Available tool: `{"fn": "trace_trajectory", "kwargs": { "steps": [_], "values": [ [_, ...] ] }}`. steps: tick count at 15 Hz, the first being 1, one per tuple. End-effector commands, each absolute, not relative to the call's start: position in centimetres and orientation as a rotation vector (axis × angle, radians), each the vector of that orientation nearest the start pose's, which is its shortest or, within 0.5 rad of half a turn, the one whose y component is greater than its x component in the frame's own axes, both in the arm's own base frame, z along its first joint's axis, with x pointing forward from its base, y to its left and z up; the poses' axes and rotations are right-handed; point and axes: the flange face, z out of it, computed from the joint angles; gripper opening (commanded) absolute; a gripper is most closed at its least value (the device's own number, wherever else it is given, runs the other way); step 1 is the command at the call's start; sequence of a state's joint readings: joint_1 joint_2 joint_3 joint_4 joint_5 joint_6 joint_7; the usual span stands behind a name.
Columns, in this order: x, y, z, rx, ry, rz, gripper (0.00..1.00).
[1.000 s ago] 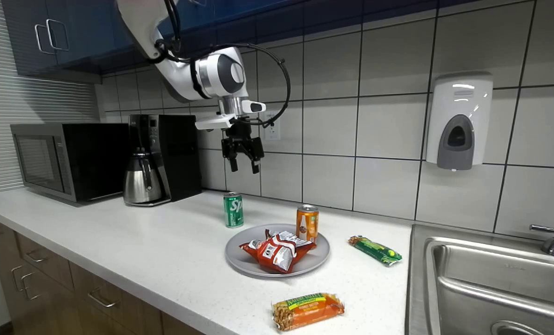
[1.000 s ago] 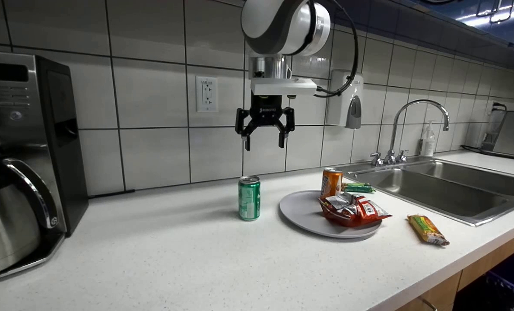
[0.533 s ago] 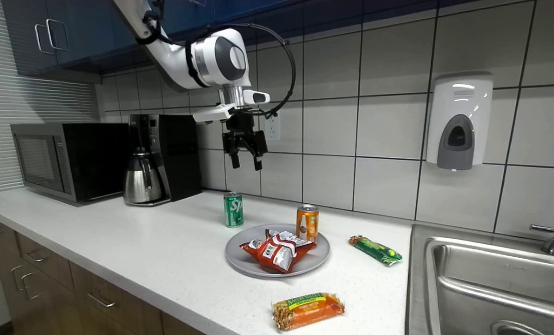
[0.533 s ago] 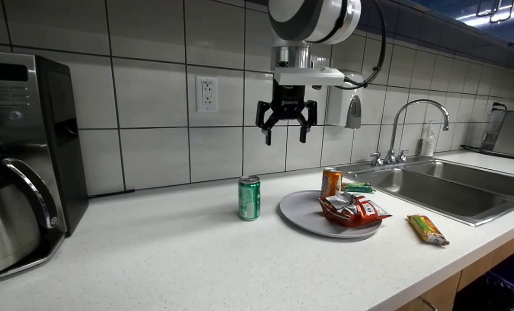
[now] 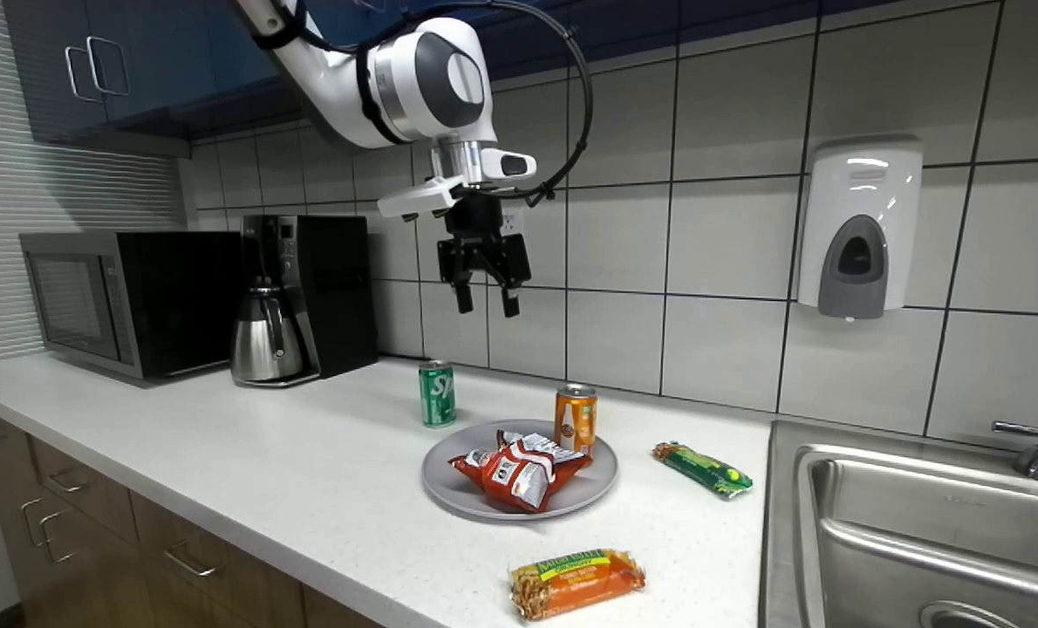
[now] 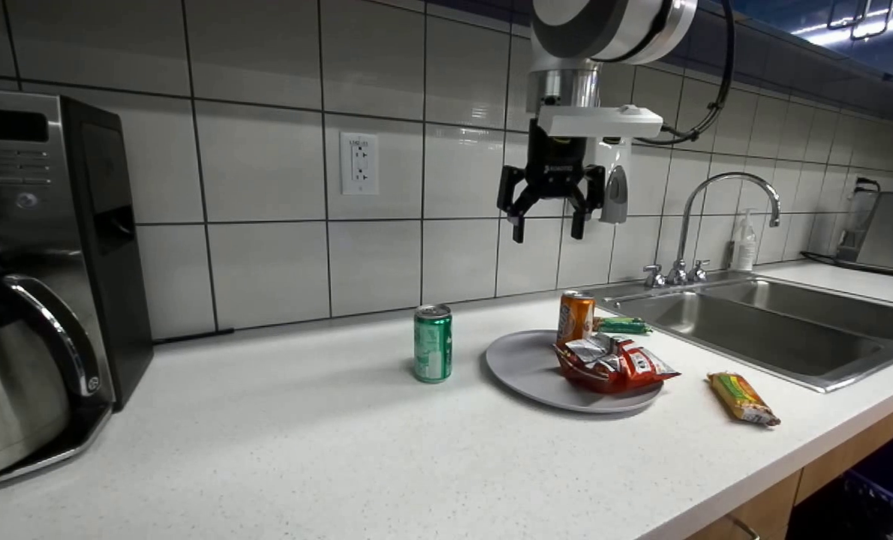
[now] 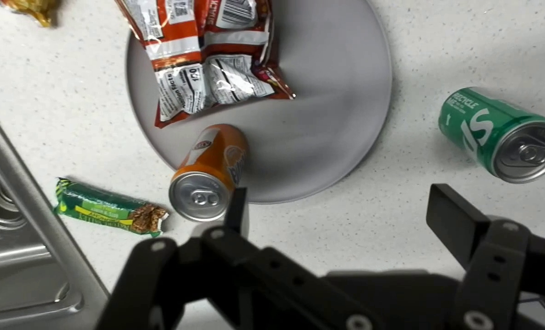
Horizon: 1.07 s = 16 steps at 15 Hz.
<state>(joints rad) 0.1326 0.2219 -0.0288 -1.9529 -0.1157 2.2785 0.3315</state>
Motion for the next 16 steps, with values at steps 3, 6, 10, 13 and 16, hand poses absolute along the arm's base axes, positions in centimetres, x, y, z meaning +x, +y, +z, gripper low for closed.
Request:
{"fn": "trace_trajectory", "kwargs": {
  "steps": [3, 6, 10, 13, 16],
  "values": [
    [59.9, 2.0, 37.9, -3.201, 0.217, -0.222, 1.00],
    [60.2, 0.5, 37.7, -3.205, 0.236, -0.226, 1.00],
    [60.8, -1.5, 37.5, -3.210, 0.252, -0.242, 1.00],
    [60.9, -3.2, 37.4, -3.226, 0.248, -0.239, 1.00],
    [60.8, -4.6, 37.3, -3.237, 0.239, -0.235, 1.00]
  ]
}}
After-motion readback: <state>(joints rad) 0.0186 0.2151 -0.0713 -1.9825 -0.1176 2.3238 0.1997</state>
